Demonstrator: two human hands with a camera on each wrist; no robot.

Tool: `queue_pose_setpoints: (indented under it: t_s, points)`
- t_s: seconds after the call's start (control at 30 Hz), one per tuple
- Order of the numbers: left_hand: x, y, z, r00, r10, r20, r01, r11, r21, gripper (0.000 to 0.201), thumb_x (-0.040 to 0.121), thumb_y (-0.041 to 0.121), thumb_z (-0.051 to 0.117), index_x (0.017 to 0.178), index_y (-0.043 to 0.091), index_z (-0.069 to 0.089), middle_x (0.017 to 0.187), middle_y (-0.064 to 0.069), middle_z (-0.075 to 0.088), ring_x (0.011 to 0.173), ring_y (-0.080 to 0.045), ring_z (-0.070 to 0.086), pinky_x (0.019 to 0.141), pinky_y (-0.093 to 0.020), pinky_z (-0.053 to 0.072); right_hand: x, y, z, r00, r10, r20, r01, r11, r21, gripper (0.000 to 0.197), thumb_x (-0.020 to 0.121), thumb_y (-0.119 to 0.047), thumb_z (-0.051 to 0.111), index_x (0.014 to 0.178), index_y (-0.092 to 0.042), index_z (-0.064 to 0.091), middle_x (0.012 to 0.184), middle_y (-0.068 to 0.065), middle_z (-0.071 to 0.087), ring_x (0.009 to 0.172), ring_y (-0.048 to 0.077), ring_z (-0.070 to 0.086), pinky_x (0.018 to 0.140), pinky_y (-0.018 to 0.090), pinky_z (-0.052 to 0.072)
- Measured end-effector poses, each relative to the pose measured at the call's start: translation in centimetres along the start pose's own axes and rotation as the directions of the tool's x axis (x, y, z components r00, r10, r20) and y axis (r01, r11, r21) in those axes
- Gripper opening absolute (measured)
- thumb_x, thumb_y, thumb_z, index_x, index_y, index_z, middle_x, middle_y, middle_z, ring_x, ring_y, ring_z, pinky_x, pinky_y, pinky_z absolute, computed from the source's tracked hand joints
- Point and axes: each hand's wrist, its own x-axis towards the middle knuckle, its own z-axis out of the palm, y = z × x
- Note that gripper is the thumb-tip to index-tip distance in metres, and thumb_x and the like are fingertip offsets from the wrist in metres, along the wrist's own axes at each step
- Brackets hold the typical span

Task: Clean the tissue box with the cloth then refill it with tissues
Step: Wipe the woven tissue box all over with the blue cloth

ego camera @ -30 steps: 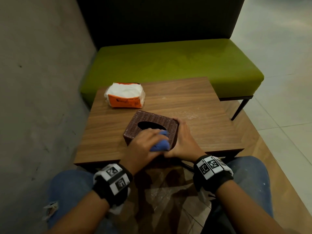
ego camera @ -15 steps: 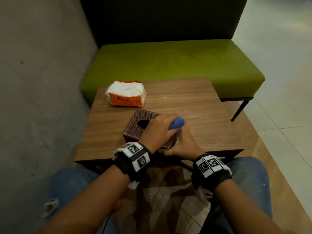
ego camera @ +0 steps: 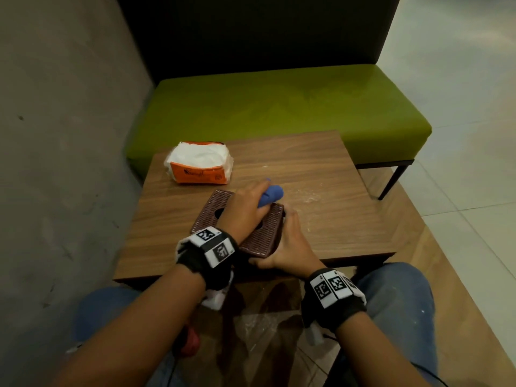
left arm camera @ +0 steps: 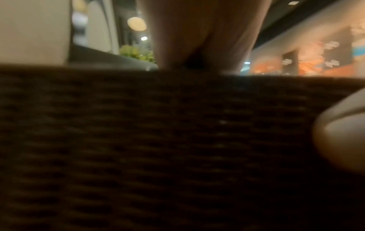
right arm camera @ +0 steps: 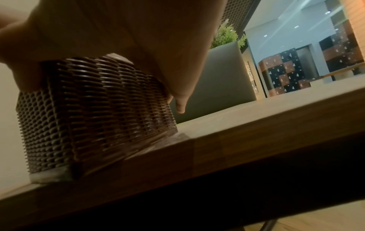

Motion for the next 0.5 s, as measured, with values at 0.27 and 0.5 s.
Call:
queue_pose_setpoints:
  t_s: [0.27,0.5]
  points:
    - [-1.5,-0.3,-1.3,0.988,0.109,0.109,-0.110,0.994,0.009,0.033,0.081,0.008,0.062,0.115,0.011,0.062,0.116,-0.006,0.065,0.107,-0.021,0.059,0.090,-0.025,0.041,0.2,0.2,0.0,1.000,-0.020,0.007,0.020,1.000,0.001,0.115,0.041,-0.043,0.087,0.136,-0.022,0.024,0.126,-0.004,0.032,0.122,0.013,0.041,0.106,0.035,0.042]
    - [-3.1,2.0,0.9,0.991,0.112,0.077,-0.108,0.993,-0.048,0.033,0.078,0.006,0.064,0.110,0.012,0.063,0.111,-0.004,0.065,0.105,-0.019,0.059,0.090,-0.031,0.045,0.2,0.5,0.2,0.998,0.017,0.063,-0.018,1.000,0.016,0.122,0.043,-0.035,0.088,0.142,-0.013,0.022,0.136,-0.003,0.031,0.129,0.005,0.033,0.112,0.019,0.031]
